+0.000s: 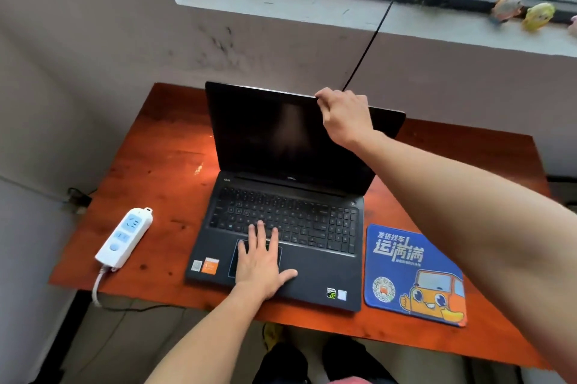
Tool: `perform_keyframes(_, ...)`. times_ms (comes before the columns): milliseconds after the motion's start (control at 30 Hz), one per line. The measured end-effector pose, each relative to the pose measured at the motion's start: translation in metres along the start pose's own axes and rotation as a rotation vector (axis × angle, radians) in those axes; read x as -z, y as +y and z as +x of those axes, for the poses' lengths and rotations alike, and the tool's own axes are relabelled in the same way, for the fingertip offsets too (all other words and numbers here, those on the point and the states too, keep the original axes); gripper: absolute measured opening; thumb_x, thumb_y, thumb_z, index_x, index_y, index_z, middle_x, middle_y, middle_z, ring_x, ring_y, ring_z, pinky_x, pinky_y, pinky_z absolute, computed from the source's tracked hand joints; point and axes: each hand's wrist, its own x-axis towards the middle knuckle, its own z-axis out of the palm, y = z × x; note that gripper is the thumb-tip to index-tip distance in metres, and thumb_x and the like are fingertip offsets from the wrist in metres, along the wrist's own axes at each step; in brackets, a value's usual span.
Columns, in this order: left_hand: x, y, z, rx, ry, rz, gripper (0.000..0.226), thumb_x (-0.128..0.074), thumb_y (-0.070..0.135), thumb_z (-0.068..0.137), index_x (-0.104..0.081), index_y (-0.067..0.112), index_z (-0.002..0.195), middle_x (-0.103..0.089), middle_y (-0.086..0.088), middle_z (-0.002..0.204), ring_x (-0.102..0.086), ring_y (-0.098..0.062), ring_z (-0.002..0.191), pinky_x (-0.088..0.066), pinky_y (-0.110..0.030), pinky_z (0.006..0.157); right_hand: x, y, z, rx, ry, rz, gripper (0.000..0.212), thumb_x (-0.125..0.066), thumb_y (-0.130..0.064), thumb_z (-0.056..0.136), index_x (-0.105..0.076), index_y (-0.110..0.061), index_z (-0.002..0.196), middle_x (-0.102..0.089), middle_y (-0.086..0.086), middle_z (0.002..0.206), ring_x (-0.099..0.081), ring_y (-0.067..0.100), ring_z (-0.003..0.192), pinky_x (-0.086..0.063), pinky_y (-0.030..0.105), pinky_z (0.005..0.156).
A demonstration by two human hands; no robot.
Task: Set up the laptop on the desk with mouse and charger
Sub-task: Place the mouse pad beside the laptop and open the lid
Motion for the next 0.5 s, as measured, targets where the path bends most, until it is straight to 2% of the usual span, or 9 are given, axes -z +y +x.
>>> perform_keyframes(233, -0.003, -0.002, -0.001, -0.036, 0.022, 0.017, 0.107, -0.032, 0.081, 0.079, 0.012, 0.017, 0.151, 0.021, -0.02, 0.156, 0.017, -0.039, 0.145, -0.007, -0.056, 0.115, -0.002, 0.005, 0.026, -0.075, -0.07, 0.022, 0.031, -0.034, -0.031, 0.102, -0.059, -0.024, 0.119, -0.069, 0.012, 0.111, -0.057, 0.036, 0.108, -0.033, 0.043, 0.098)
perform_keyframes(367, -0.007, -0.007, 0.0, -0.067, 0.057, 0.058, 0.101, -0.025, 0.08, 0.082, 0.01, 0.015, 0.151, 0.019, -0.022, 0.156, 0.014, -0.04, 0.145, -0.01, -0.057, 0.114, -0.007, 0.005, 0.025, -0.049, -0.014, -0.007, 0.032, -0.033, -0.031, 0.102, -0.059, -0.022, 0.119, -0.069, 0.01, 0.111, -0.057, 0.036, 0.107, -0.034, 0.043, 0.095)
perform_keyframes(500, -0.007, -0.008, 0.0, -0.062, 0.103, 0.083, 0.082, -0.024, 0.065, 0.092, 0.001, 0.016, 0.153, 0.007, -0.022, 0.159, 0.004, -0.04, 0.146, -0.016, -0.056, 0.112, -0.012, 0.005, 0.016, -0.002, 0.08, -0.056, 0.032, -0.034, -0.03, 0.101, -0.059, -0.02, 0.119, -0.068, 0.009, 0.107, -0.056, 0.034, 0.103, -0.034, 0.042, 0.09)
